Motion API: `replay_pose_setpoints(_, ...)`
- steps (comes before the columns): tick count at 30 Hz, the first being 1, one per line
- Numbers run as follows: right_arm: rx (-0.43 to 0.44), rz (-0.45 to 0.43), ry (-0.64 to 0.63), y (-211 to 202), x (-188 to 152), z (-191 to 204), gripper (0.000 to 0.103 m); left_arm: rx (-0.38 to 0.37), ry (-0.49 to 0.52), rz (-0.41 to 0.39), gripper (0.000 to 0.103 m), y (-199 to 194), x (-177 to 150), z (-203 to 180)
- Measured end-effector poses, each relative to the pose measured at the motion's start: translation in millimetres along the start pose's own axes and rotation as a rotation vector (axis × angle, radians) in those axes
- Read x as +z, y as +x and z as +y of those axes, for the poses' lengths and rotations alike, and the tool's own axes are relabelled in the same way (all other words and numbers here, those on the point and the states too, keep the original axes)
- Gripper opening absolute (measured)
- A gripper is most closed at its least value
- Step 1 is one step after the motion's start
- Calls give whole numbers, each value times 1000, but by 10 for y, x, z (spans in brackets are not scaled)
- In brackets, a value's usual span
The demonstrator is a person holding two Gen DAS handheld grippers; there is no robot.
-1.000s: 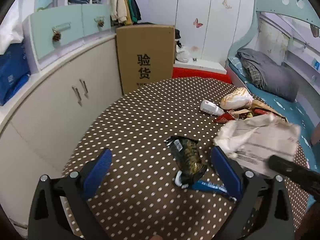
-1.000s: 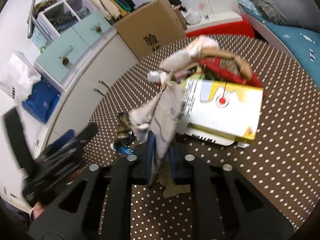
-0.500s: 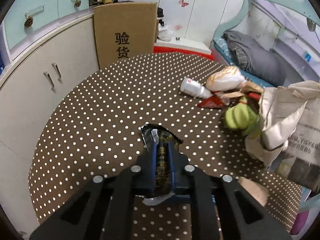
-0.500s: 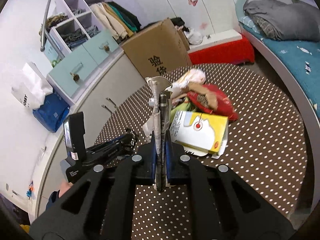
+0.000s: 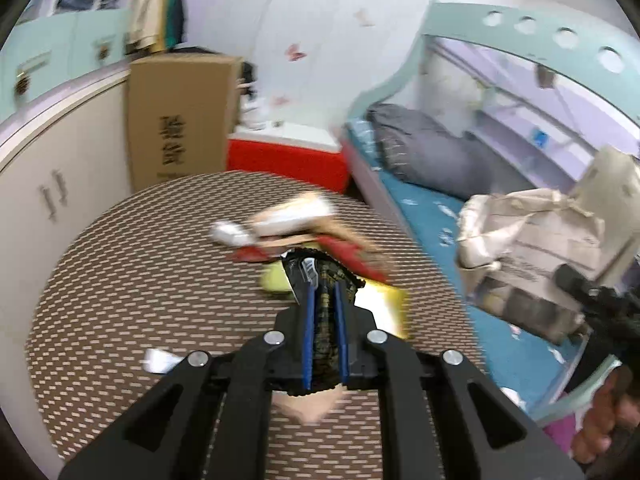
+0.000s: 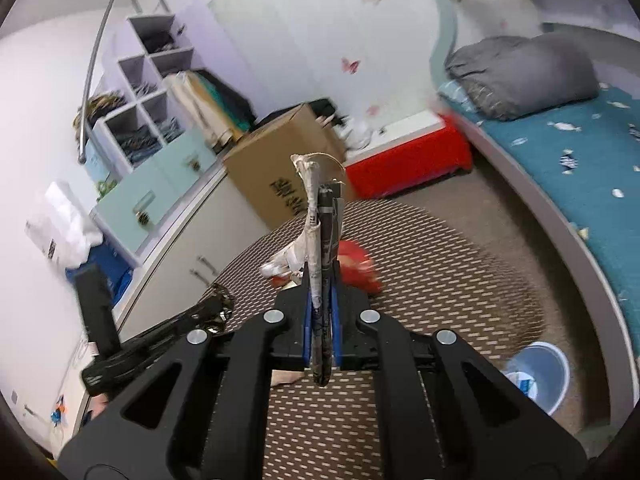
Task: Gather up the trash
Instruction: 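Carry both items to the blue bin and release them inside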
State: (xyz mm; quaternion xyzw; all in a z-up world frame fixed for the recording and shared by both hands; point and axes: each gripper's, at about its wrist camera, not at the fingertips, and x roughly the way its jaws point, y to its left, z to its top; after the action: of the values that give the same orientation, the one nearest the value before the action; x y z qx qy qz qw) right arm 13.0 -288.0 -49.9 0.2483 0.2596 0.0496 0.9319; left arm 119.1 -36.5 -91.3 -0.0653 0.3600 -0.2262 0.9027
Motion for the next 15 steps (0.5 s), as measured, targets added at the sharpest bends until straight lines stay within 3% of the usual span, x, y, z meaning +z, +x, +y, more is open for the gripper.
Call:
replay_pose_setpoints(8, -211, -67, 131, -558, -49, -1031, 8, -182, 118, 57, 10, 307, -102, -1300)
replay_pose_setpoints(15, -373, 50, 268, -463, -471, -2062, 8, -282, 213, 191, 10, 871, -466, -2251)
